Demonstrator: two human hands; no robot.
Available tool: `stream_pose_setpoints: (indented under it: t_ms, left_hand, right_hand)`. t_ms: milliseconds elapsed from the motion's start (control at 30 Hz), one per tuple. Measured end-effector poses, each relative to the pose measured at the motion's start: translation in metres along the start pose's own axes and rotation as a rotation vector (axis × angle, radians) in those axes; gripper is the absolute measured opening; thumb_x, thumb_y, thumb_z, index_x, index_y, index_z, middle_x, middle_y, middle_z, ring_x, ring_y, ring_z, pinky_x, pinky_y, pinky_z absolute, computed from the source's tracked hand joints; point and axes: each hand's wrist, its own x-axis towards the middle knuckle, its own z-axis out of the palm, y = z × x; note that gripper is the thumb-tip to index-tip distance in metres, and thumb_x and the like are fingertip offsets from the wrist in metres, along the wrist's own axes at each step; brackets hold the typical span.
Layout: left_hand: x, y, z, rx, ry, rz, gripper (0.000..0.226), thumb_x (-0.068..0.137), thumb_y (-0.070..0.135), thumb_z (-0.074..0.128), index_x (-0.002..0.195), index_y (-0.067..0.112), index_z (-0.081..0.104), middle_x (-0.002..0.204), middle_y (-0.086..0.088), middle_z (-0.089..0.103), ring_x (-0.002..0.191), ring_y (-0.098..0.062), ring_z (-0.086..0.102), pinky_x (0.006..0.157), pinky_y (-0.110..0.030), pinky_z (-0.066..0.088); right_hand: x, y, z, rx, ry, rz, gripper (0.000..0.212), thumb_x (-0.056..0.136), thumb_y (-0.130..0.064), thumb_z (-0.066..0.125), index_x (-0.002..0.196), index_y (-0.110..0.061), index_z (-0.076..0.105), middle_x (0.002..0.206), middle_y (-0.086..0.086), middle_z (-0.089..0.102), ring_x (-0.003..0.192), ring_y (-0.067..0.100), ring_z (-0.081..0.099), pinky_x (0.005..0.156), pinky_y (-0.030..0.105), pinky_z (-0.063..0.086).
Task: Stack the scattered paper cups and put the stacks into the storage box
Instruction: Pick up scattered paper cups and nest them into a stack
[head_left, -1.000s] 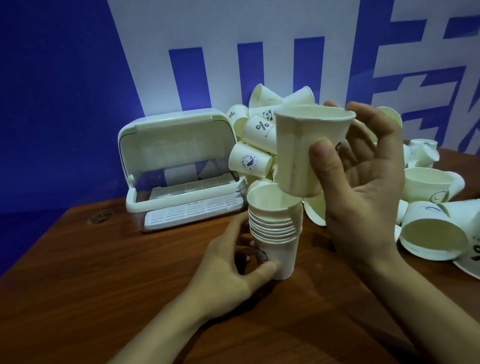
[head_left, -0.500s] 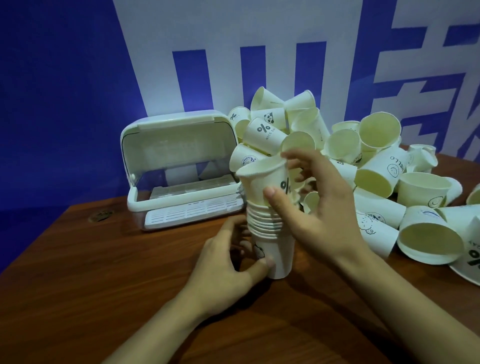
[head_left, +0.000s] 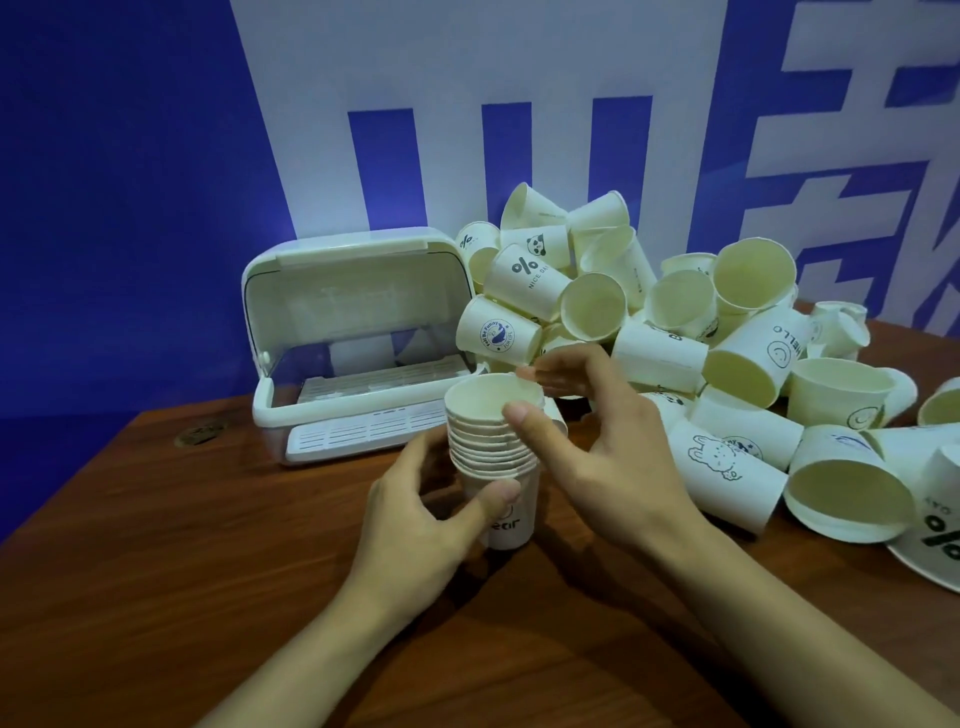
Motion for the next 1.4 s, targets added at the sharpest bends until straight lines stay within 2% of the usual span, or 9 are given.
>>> stream_pose_setpoints:
  t_ms: [133,267,433,600,767,900,1000,1267,1400]
  left_hand:
    - [0.001,0.001,0.002,0.090,0.184,0.002,0.060,0.069,0.060,0.083,0.119,0.030,0.069,0.111,0.019,0.078,0.105,-0.003,0.074,0.091,-0.037,0.061]
    - [0.003,0.001,-0.001,0.106,0.256,-0.021,0.065,0.062,0.067,0.082,0.114,0.032,0.067,0.105,0.022,0.077,0.100,0.001,0.072,0.085,-0.026,0.058]
    - [0.000,0.006,0.000,0.124,0.238,-0.019,0.063,0.062,0.067,0.081,0.113,0.033,0.065,0.108,0.031,0.073,0.102,0.006,0.069,0.079,-0.009,0.051]
    - [0.000,0.004,-0.001,0.098,0.244,-0.045,0.067,0.060,0.068,0.081,0.114,0.033,0.065,0.106,0.026,0.075,0.101,0.003,0.070,0.083,-0.022,0.056]
    - [0.000,0.003,-0.001,0.075,0.224,-0.037,0.068,0.059,0.068,0.081,0.115,0.033,0.065,0.108,0.027,0.074,0.100,0.003,0.070,0.078,-0.016,0.056]
    - [0.001,0.003,-0.001,0.045,0.133,-0.064,0.073,0.059,0.068,0.081,0.121,0.035,0.063,0.113,0.029,0.072,0.104,0.005,0.069,0.080,-0.013,0.055]
    - [0.002,0.004,0.003,0.037,0.053,-0.071,0.069,0.062,0.060,0.085,0.122,0.034,0.063,0.114,0.029,0.073,0.105,0.004,0.069,0.080,-0.014,0.055]
    - [0.002,0.001,0.006,0.067,-0.038,-0.050,0.056,0.078,0.007,0.091,0.122,0.028,0.063,0.106,0.024,0.077,0.096,0.001,0.074,0.075,-0.009,0.054]
    - [0.003,-0.003,0.006,0.057,-0.013,-0.030,0.059,0.069,0.030,0.095,0.118,0.033,0.063,0.102,0.024,0.078,0.089,0.000,0.076,0.072,-0.010,0.054]
  right_hand:
    - [0.001,0.015,-0.001,-0.199,-0.099,0.035,0.046,0.097,-0.060,0.037,0.135,-0.039,0.054,0.135,-0.018,0.061,0.133,0.007,0.048,0.111,0.046,0.037]
    - [0.006,0.032,0.005,-0.661,-0.462,0.100,0.060,0.104,-0.056,0.024,0.160,-0.038,0.013,0.160,-0.016,0.036,0.155,0.017,0.006,0.116,0.048,0.015]
    - [0.012,0.034,0.012,-0.876,-0.028,-0.005,0.064,0.083,-0.068,0.044,0.122,-0.020,0.058,0.111,0.002,0.063,0.106,0.030,0.051,0.083,0.044,0.039]
    - [0.014,0.035,0.009,-1.026,-0.232,0.179,0.073,0.081,-0.080,0.050,0.118,-0.018,0.051,0.116,0.005,0.052,0.108,0.028,0.050,0.089,0.040,0.043]
    - [0.018,0.025,0.001,-0.749,-0.052,0.107,0.047,0.081,-0.056,0.066,0.099,-0.020,0.044,0.092,0.002,0.066,0.089,0.031,0.063,0.070,0.040,0.048]
    - [0.023,0.004,-0.015,-0.114,0.270,0.075,0.049,0.078,-0.035,0.083,0.112,-0.024,0.050,0.089,-0.017,0.068,0.081,0.004,0.068,0.073,0.024,0.054]
    - [0.020,-0.011,-0.014,0.154,0.303,-0.003,0.053,0.081,-0.032,0.084,0.123,-0.020,0.053,0.100,-0.011,0.072,0.092,0.005,0.070,0.080,0.025,0.055]
    - [0.005,-0.009,0.007,-0.058,0.017,-0.033,0.062,0.079,-0.052,0.074,0.133,-0.035,0.051,0.119,-0.018,0.065,0.116,0.002,0.058,0.096,0.026,0.048]
    - [0.003,-0.009,0.005,-0.058,0.010,-0.039,0.081,0.078,-0.060,0.070,0.148,-0.037,0.037,0.127,-0.015,0.058,0.121,-0.007,0.052,0.095,0.005,0.037]
